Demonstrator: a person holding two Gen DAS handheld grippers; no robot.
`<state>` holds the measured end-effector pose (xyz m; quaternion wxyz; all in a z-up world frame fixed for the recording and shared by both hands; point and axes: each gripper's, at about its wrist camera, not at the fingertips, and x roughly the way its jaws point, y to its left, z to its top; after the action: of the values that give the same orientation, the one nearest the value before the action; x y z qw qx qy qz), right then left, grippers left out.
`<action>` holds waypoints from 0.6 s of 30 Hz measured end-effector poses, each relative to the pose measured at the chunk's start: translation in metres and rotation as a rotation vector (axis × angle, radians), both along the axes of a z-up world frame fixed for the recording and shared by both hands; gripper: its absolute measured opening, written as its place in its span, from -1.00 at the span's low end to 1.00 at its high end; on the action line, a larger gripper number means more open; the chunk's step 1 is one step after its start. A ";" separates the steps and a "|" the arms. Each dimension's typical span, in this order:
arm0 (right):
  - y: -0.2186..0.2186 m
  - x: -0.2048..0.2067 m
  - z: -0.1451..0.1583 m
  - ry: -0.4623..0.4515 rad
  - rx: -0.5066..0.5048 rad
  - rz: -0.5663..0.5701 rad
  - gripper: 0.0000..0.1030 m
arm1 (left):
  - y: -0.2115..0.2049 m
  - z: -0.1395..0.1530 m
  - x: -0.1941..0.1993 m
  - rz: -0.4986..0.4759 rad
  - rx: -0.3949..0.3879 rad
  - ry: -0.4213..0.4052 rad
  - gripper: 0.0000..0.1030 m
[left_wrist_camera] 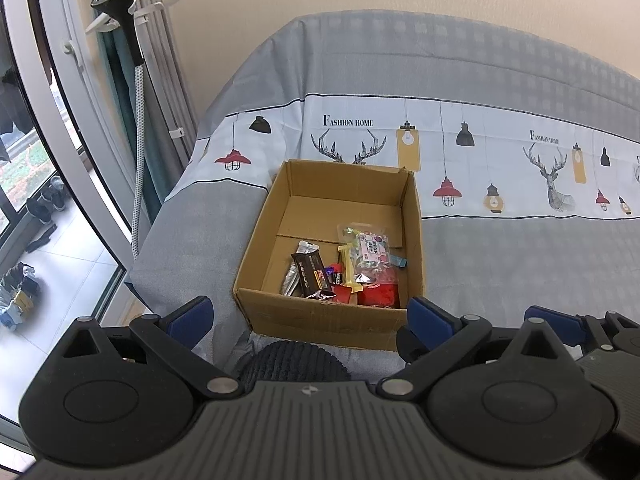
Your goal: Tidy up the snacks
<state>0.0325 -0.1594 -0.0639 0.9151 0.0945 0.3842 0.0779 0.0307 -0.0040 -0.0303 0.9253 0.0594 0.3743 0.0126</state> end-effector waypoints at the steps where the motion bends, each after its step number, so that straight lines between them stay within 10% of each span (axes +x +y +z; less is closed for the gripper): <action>1: 0.000 0.000 0.000 0.001 0.000 0.000 0.99 | 0.000 0.000 0.000 0.001 0.000 0.000 1.00; 18: -0.003 -0.001 -0.002 0.005 0.012 0.002 0.99 | -0.006 0.000 0.000 -0.002 0.022 0.004 1.00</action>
<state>0.0313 -0.1621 -0.0655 0.9134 0.0996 0.3863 0.0810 0.0306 -0.0098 -0.0304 0.9239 0.0698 0.3758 0.0157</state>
